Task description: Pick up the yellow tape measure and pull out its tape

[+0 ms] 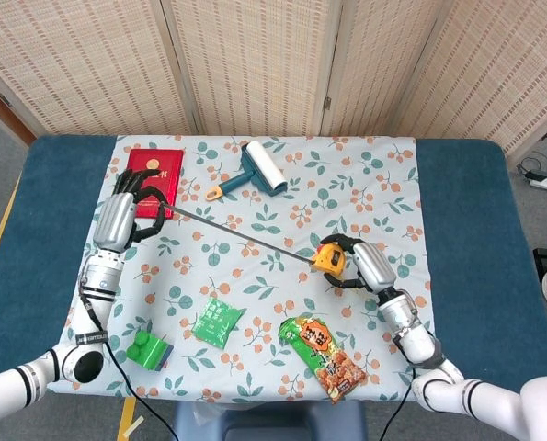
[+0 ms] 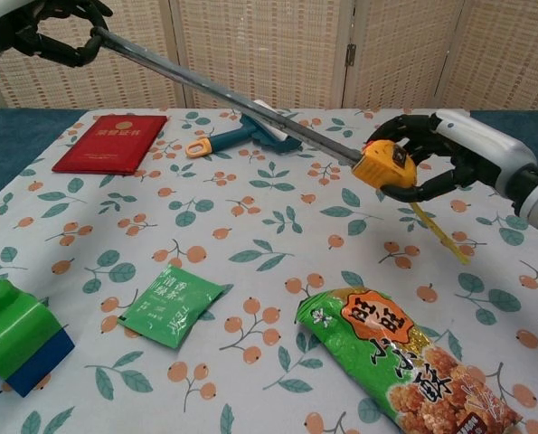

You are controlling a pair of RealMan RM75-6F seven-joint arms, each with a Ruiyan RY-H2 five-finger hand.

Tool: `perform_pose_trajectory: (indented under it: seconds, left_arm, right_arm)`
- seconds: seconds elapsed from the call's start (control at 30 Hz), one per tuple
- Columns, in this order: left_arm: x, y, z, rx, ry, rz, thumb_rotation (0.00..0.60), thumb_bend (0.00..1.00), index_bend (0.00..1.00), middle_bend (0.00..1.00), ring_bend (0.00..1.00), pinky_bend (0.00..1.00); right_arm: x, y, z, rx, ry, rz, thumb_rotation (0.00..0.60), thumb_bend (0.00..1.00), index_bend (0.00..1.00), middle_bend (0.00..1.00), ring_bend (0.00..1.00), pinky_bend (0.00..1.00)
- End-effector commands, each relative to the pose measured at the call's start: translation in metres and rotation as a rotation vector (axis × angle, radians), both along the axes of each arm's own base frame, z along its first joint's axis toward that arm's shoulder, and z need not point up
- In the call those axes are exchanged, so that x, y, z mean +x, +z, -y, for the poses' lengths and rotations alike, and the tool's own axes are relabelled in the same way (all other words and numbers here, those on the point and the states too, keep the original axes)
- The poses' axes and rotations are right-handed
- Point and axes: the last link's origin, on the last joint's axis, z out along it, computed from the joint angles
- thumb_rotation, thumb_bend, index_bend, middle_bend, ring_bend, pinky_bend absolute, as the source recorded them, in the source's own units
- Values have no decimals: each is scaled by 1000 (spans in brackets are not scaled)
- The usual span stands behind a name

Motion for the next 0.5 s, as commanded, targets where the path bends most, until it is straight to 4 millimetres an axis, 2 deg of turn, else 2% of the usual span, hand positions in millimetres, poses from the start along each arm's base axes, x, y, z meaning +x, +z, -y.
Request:
perform_pose_trajectory:
  seconds: [0.03, 0.27, 0.5]
  left_arm:
    - [-16, 9, -5, 2, 31, -2, 600, 624, 576, 213, 150, 3]
    - [-42, 20, -14, 11, 90, 22, 600, 624, 576, 213, 149, 3]
    - [-52, 26, -19, 9, 118, 56, 600, 624, 576, 213, 149, 3]
  right_arm:
    - [-18, 8, -7, -1, -22, -18, 600, 425, 570, 473, 462, 350]
    - [-48, 20, -19, -5, -75, -49, 600, 425, 570, 473, 464, 350]
    - [-57, 24, -22, -6, -91, -66, 600, 425, 570, 473, 465, 350]
